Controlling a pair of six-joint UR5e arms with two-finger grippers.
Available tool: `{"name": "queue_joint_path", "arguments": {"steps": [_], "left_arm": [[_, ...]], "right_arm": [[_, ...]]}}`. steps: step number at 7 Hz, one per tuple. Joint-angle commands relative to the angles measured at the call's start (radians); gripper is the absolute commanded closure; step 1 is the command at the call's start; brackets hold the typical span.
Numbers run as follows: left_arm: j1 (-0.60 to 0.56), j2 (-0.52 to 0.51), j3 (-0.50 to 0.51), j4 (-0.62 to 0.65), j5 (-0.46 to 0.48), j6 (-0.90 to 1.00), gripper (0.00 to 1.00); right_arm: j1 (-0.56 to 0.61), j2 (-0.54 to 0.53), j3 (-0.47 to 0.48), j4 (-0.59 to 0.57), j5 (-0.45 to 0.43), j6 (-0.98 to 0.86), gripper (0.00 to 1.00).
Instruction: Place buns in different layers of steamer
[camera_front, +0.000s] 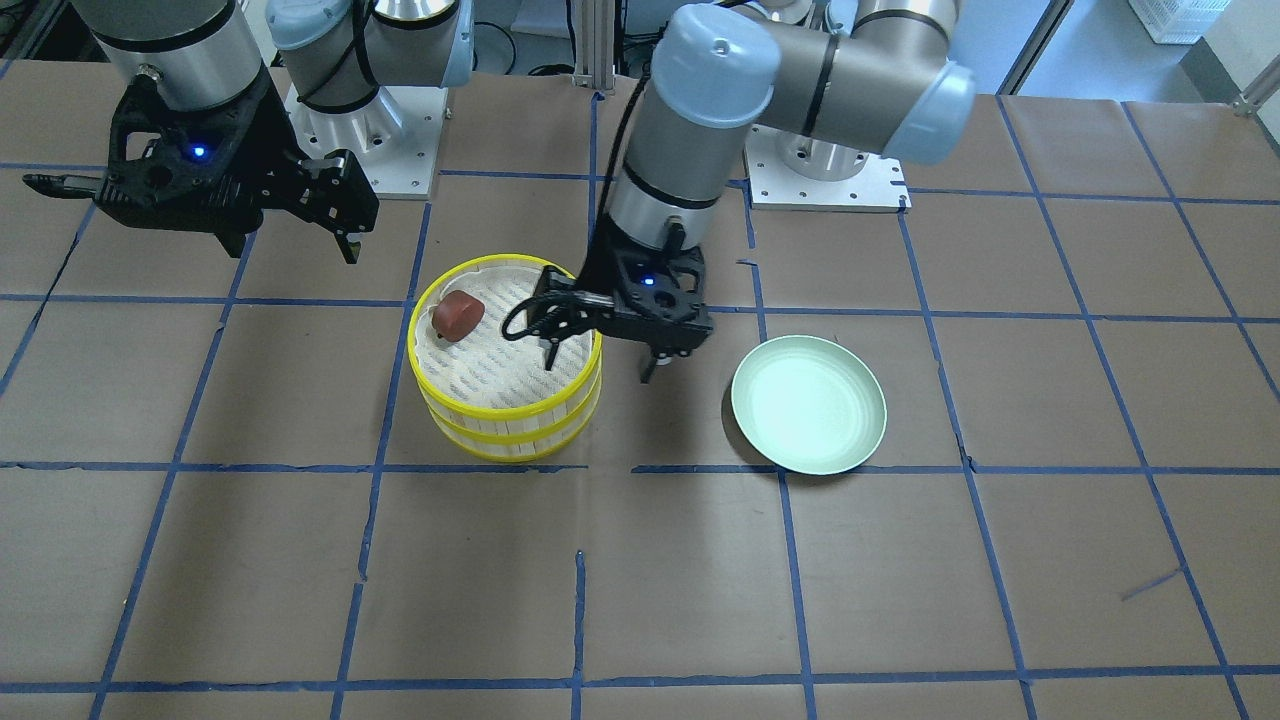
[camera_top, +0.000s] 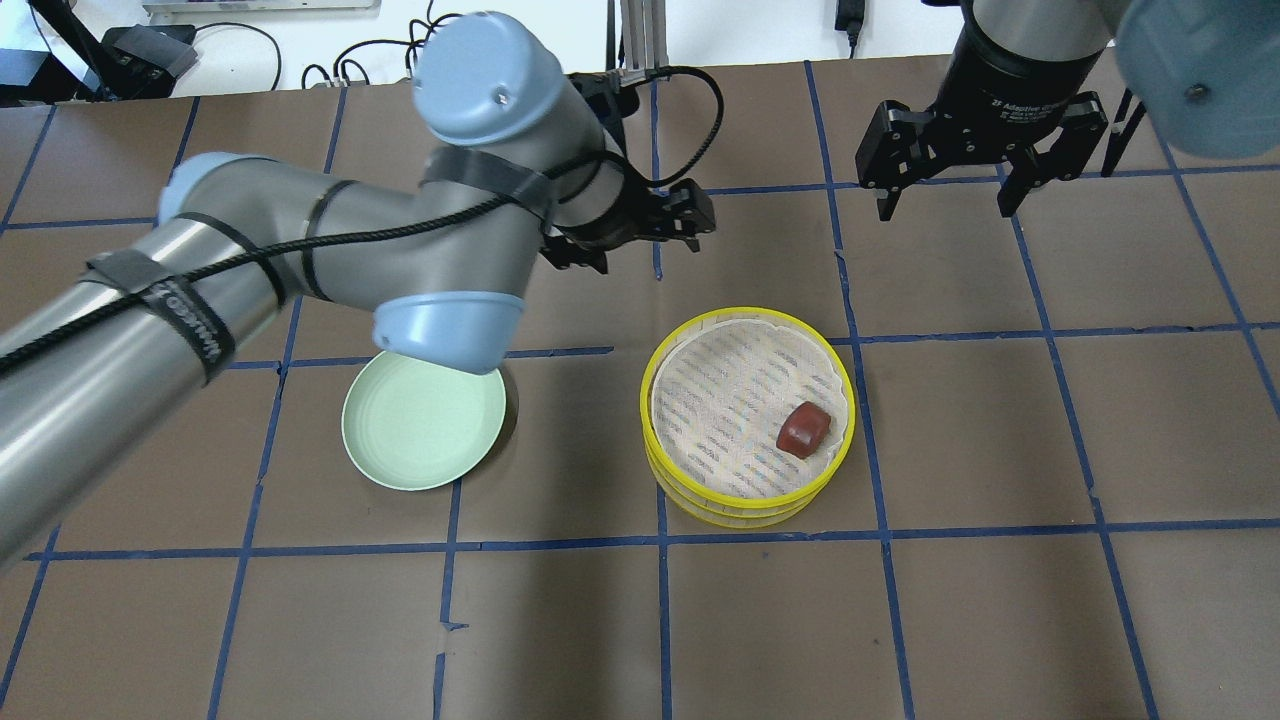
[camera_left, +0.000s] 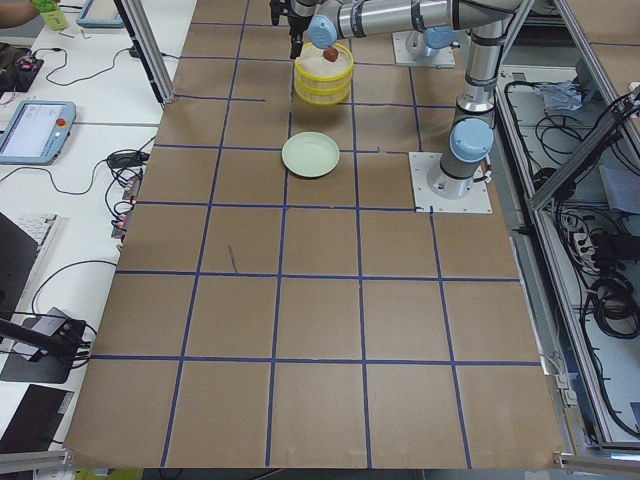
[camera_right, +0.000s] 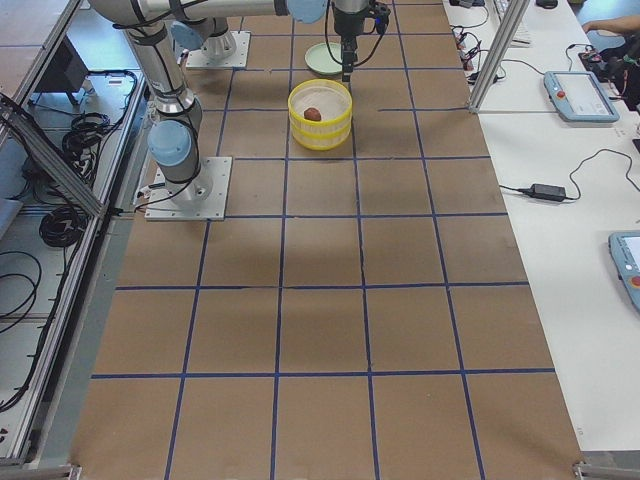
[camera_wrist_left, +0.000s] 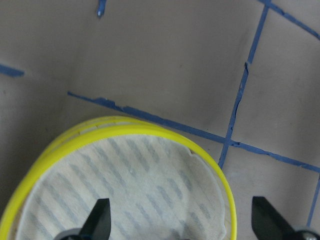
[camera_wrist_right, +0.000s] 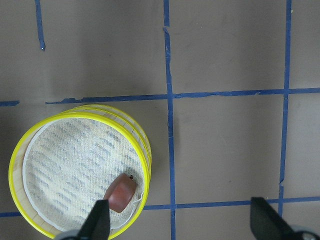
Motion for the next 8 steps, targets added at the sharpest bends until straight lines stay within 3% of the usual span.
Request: {"name": "queue_joint_path", "arguments": {"steps": [1,3,4,5,8], "left_arm": [[0.263,0.083,0.088,-0.35,-0.045,0.313,0.0],[0.414,0.153,0.226,-0.726,0.008,0.337,0.0],[0.41,0.169,0.226,-0.74,0.103,0.337,0.0],[0.405,0.18,0.221,-0.745,0.139,0.337,0.0],[0.404,0.187,0.209,-0.745,0.171,0.374,0.0]], "right_arm": [[0.0,0.0,0.001,0.0,0.0,0.0,0.02],[0.0,0.0,0.001,0.0,0.0,0.0,0.02],[0.0,0.0,0.001,0.003,0.0,0.0,0.02],[0.0,0.0,0.001,0.002,0.0,0.0,0.02],[0.0,0.0,0.001,0.005,-0.002,0.0,0.02]]}}
